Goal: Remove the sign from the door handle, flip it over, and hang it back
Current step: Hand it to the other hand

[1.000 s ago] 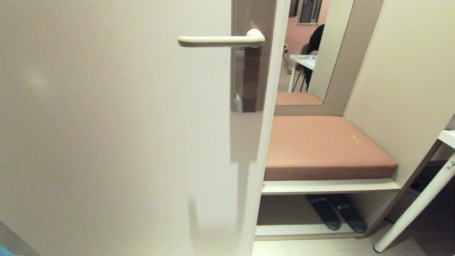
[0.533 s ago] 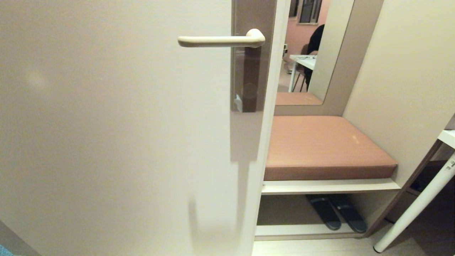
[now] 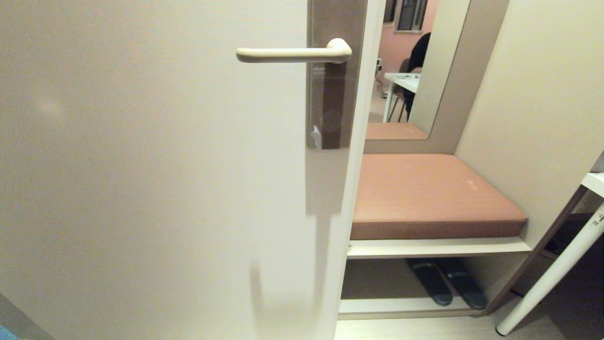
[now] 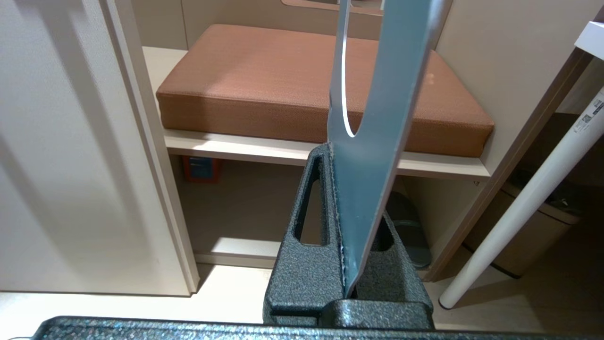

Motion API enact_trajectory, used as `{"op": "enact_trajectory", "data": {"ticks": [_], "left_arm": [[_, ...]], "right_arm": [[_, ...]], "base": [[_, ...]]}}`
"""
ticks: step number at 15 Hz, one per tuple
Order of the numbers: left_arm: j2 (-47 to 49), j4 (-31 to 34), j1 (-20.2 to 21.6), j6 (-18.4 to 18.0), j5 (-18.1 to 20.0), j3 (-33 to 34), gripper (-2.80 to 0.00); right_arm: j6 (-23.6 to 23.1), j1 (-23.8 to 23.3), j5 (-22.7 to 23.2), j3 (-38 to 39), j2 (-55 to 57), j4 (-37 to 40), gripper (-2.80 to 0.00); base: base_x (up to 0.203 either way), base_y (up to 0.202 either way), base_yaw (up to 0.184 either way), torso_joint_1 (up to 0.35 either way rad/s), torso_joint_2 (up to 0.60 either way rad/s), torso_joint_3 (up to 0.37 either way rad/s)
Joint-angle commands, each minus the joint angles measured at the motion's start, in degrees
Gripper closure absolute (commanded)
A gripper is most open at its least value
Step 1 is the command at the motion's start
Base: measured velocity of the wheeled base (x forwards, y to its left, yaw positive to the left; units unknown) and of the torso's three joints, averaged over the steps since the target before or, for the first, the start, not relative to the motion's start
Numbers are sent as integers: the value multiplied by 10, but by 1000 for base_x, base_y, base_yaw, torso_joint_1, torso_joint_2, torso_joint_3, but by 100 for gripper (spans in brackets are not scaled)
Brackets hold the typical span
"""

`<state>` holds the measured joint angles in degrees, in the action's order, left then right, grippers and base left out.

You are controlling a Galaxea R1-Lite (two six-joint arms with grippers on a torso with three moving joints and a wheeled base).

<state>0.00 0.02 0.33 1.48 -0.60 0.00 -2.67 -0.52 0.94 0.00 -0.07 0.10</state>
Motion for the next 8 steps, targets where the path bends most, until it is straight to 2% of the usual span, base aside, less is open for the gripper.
{"op": "enact_trajectory", "data": {"ticks": [1,8], "left_arm": [[0,0,0,0,0,0,0],[0,0,0,0,0,0,0]], "right_arm": [[-1,0,0,0,1,0,0],[-1,0,0,0,1,0,0]], "base": [[0,0,0,0,0,0],[0,0,0,0,0,0]]}}
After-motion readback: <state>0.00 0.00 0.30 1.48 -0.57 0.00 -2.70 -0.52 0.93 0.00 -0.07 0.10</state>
